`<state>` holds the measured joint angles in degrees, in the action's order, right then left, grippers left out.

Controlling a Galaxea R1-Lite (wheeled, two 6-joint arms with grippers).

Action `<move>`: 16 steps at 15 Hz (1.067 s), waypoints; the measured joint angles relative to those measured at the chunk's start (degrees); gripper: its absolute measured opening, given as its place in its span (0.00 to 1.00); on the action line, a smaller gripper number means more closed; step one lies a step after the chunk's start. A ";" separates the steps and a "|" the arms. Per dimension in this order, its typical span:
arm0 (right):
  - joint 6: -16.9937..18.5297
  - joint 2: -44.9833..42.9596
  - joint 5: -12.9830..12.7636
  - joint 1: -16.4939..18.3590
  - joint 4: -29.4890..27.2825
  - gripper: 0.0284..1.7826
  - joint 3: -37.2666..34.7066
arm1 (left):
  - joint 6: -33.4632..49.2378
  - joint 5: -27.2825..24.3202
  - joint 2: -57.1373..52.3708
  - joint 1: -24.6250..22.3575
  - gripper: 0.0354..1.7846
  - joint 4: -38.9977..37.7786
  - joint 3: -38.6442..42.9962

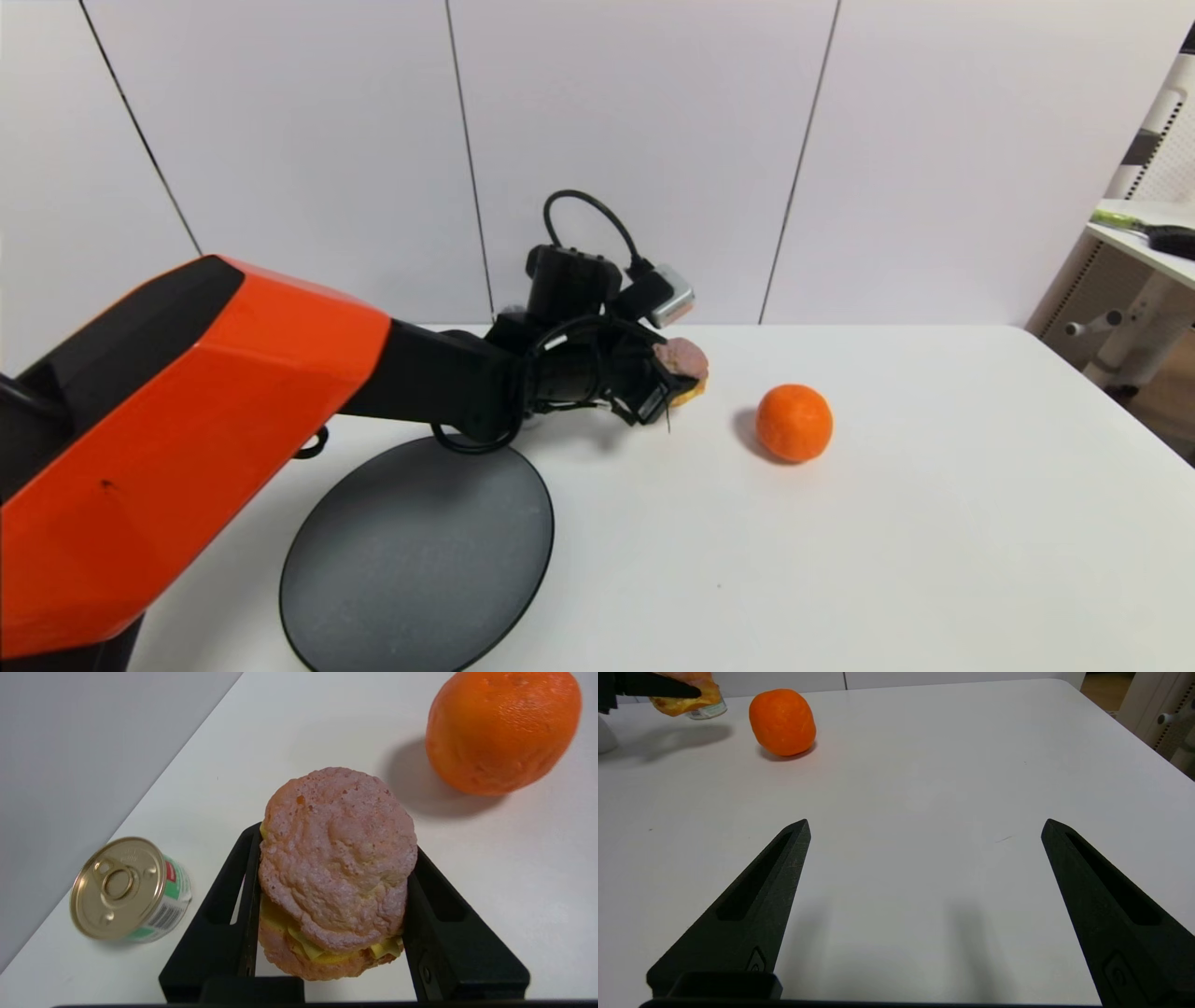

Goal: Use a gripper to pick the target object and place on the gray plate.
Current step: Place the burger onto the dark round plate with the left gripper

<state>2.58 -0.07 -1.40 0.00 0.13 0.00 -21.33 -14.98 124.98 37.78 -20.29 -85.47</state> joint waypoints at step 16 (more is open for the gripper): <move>0.05 0.00 0.00 0.00 0.02 0.96 0.00 | -0.55 0.27 -30.66 -3.44 0.47 2.90 39.17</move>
<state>2.63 -0.07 -1.40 0.00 0.16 0.00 -21.88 -14.71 94.32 34.34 -17.38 -46.30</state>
